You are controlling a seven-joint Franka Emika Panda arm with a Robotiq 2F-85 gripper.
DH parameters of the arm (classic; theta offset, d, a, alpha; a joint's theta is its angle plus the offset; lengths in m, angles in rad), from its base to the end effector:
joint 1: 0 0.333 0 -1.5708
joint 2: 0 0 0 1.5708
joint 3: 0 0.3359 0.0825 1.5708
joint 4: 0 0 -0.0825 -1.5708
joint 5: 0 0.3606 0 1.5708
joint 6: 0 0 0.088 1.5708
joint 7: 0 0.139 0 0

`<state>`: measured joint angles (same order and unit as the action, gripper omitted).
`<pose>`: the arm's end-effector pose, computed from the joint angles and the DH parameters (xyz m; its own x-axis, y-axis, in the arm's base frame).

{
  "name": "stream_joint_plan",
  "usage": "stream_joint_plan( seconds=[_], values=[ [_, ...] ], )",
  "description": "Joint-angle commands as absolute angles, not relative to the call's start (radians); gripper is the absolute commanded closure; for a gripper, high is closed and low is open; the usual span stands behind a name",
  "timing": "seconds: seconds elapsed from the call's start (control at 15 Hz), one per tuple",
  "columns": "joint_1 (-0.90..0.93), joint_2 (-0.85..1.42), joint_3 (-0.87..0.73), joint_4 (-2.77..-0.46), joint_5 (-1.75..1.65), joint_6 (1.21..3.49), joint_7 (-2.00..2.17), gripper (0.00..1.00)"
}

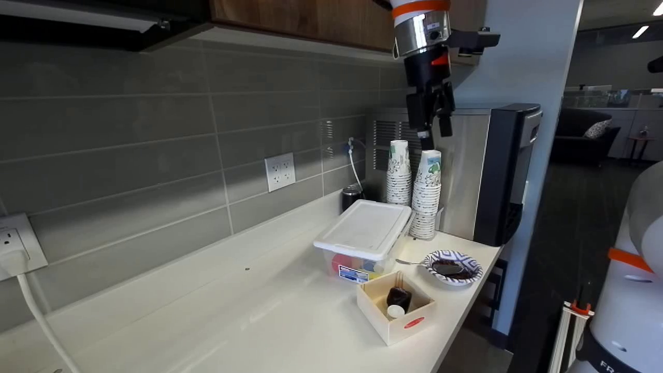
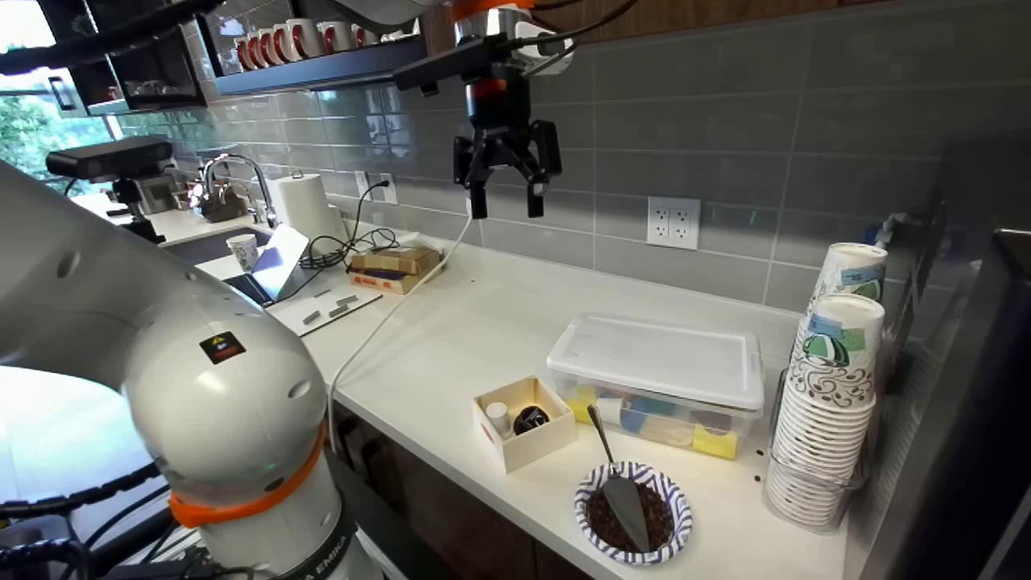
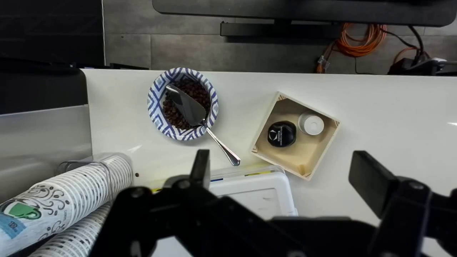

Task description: Put the wooden box on top of the clear container.

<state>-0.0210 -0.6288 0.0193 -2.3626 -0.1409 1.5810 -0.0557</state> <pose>0.3043 -0.0188 0.5268 0.9858 0.0494 -0.1605 0.0725 -0.9873 0.1411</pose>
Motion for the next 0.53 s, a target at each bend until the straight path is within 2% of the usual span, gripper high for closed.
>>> stream_joint_plan(
  seconds=[0.0,0.47],
  values=[
    [-0.011,-0.636,-0.001,-2.397,-0.132,1.607,-0.043,0.00],
    [-0.039,-0.655,-0.039,-2.555,-0.102,1.755,0.033,0.00]
  ],
)
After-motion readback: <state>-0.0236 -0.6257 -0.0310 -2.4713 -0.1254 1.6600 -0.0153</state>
